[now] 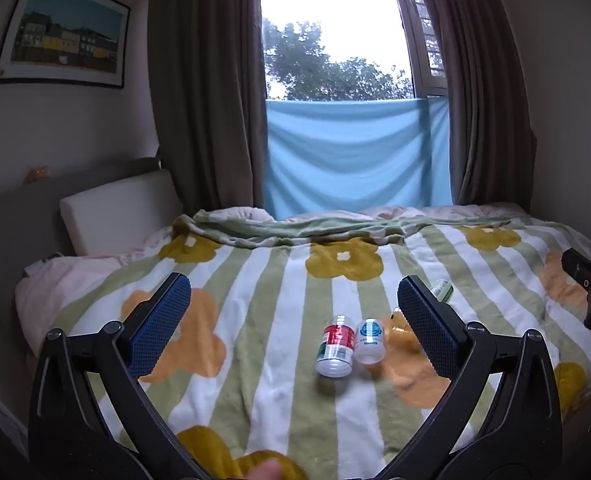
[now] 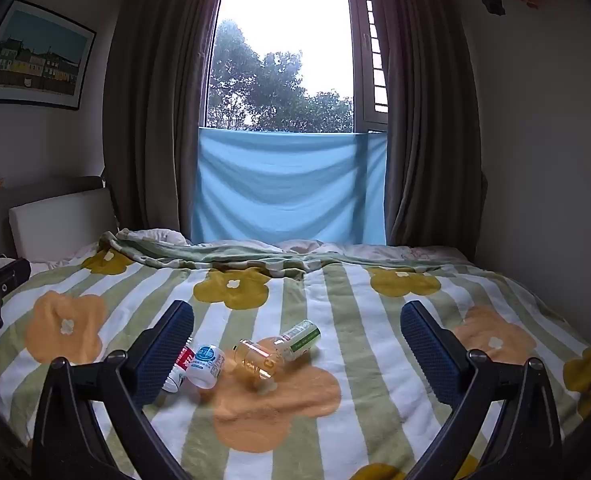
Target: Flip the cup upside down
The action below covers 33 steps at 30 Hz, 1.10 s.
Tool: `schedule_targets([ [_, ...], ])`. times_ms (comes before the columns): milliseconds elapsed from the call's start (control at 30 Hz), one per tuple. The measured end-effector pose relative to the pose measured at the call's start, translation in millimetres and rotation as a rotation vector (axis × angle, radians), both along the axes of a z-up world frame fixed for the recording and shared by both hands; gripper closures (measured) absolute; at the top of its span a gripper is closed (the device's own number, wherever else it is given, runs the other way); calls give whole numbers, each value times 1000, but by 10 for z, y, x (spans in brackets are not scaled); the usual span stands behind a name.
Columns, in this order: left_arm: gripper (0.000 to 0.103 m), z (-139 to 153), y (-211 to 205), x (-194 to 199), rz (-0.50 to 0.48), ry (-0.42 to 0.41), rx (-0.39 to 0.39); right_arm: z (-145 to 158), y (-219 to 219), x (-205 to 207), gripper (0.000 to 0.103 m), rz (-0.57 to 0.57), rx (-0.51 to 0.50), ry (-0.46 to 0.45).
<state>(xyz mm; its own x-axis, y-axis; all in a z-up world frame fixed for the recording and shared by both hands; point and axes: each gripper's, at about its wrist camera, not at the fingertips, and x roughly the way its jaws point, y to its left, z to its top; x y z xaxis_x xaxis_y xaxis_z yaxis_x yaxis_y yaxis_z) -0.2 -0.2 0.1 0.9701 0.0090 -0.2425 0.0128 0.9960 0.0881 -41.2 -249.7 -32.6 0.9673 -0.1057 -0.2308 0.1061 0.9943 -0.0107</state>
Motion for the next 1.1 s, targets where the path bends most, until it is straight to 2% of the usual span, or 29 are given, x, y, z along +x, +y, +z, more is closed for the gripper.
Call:
schedule_targets([
  [133, 0, -8, -94, -7, 5, -1, 45, 8, 9, -4, 0, -2, -12, -6],
  [300, 0, -20, 7, 14, -25, 5, -20, 27, 14, -24, 0, -7, -18, -19],
  [433, 0, 9, -26, -38, -34, -17, -8, 24, -8, -12, 0, -7, -8, -12],
  [1100, 0, -22, -17, 16, -31, -1, -21, 5, 17, 3, 0, -5, -6, -10],
])
